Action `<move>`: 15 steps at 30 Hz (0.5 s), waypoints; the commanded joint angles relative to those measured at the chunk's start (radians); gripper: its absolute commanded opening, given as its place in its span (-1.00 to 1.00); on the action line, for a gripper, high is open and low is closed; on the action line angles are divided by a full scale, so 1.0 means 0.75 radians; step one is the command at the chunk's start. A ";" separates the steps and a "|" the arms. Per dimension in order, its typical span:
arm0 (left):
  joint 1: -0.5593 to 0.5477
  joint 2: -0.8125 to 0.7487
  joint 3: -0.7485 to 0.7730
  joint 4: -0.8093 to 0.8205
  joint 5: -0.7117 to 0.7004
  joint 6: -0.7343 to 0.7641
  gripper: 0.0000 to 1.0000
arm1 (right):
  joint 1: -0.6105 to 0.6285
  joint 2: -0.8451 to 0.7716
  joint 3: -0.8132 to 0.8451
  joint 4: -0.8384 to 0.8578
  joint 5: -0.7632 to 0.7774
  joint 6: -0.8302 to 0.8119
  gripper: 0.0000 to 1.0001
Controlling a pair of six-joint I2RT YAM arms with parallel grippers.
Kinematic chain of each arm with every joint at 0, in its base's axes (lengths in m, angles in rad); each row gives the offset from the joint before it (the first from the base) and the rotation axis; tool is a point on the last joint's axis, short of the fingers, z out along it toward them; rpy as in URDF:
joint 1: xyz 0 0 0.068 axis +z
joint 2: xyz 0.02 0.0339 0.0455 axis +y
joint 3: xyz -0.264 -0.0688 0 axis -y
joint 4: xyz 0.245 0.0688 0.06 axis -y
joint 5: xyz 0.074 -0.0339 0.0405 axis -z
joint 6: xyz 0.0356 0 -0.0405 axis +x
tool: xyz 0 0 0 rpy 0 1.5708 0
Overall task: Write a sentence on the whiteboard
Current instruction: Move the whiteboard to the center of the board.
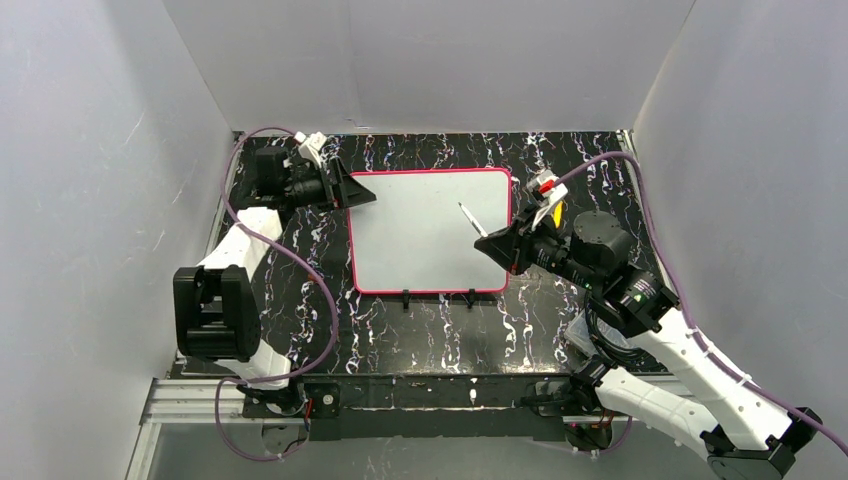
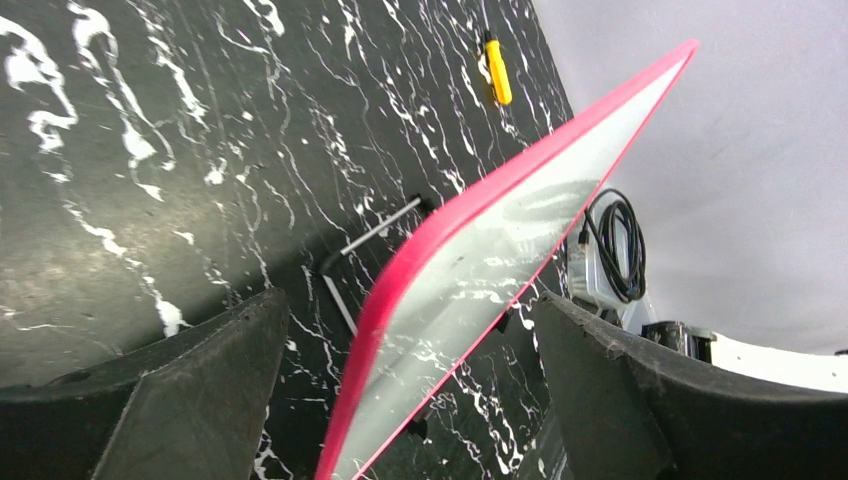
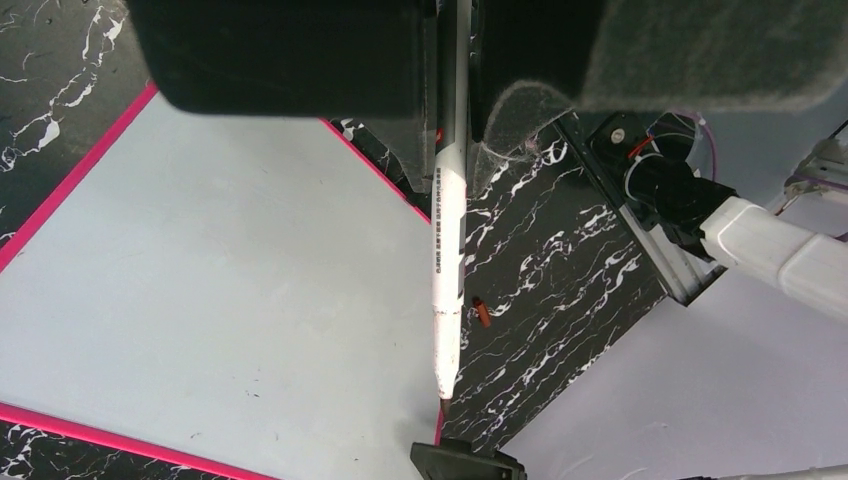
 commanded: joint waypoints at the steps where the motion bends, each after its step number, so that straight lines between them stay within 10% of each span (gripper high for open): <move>1: -0.041 -0.103 -0.036 -0.023 -0.006 0.034 0.81 | -0.003 0.004 -0.016 0.090 -0.038 0.009 -0.97; 15: -0.140 -0.245 -0.136 -0.096 -0.178 -0.002 0.82 | -0.003 0.000 -0.046 0.102 -0.043 0.028 -0.97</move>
